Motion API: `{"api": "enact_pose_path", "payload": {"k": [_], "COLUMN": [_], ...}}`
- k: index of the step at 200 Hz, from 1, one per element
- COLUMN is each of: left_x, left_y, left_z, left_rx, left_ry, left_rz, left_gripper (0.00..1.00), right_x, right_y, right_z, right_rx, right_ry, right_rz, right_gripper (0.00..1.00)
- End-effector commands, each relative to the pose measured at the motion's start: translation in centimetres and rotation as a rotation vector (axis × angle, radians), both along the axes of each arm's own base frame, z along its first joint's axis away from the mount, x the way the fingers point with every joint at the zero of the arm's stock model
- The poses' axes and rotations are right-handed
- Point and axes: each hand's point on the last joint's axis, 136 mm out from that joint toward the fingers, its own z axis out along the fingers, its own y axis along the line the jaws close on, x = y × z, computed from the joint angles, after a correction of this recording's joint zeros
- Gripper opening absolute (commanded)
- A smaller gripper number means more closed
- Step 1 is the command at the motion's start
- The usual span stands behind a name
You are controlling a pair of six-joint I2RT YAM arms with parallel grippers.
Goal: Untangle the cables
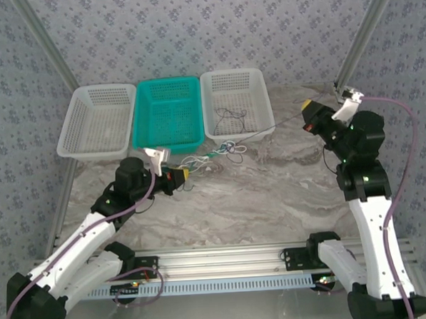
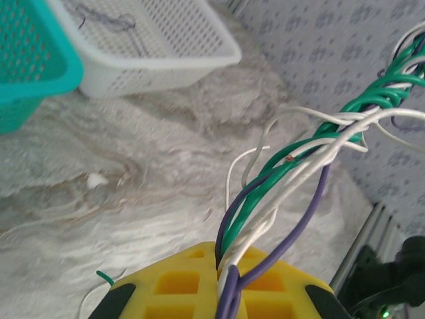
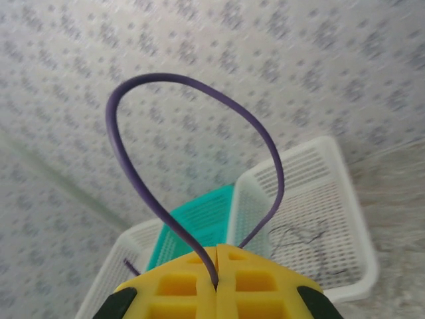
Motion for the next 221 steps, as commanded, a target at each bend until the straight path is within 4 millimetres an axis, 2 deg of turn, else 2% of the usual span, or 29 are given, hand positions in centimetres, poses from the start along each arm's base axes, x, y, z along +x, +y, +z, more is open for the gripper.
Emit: {"api": "enact_pose_path", "payload": {"k": [1, 24, 36, 53, 70, 81, 118, 138, 160, 185, 221], "left_x": [-1.0, -1.1, -1.1, -1.2, -1.4, -1.6, -3.1, -2.5, -2.1, 0.1, 4.5], "left_y": [0.7, -0.1, -0.2, 0.0, 0.4, 0.5, -1.0, -1.7, -3.9, -5.6, -5.4], "left_z": [-3.6, -4.8, -5.7, -6.6, -6.2, -5.3, -1.6, -0.9, -0.8, -0.1, 1.1], "left_rx": [0.102, 0.093, 0.102, 0.126, 0.124, 0.110, 0.018, 0.007, -0.036, -0.145, -0.373], "left_ry": [0.038, 0.030, 0.041, 0.057, 0.037, 0.005, -0.116, -0.122, -0.087, -0.028, 0.105], "left_rz": [-0.026, -0.043, -0.038, -0.023, -0.011, -0.015, -0.146, -0.164, -0.230, -0.179, 0.054], "left_gripper": [0.10, 0.18, 0.27, 0.45, 0.54, 0.58, 0.69, 0.72, 0.73, 0.73, 0.73], "right_x": [-0.5, -1.6, -2.0, -1.9, -1.8, -1.8, -2.3, -2.4, -2.7, -3.3, -3.8], "right_y": [5.4, 11.8, 14.1, 16.2, 17.3, 17.8, 18.8, 19.1, 19.7, 20.4, 20.3], "right_z": [2.3, 0.2, -1.4, -4.1, -6.3, -6.8, -5.7, -5.0, -3.9, -2.5, -1.2], "right_rx": [0.032, -0.053, -0.071, -0.071, -0.080, -0.076, -0.078, -0.074, -0.055, -0.043, -0.054], "right_ry": [-0.108, -0.082, -0.041, 0.025, 0.076, 0.081, 0.049, 0.042, 0.010, -0.033, -0.058], "right_rz": [0.258, 0.455, 0.506, 0.539, 0.540, 0.541, 0.575, 0.588, 0.607, 0.651, 0.650], "right_gripper": [0.00, 0.00, 0.00, 0.00, 0.00, 0.00, 0.00, 0.00, 0.00, 0.00, 0.00]}}
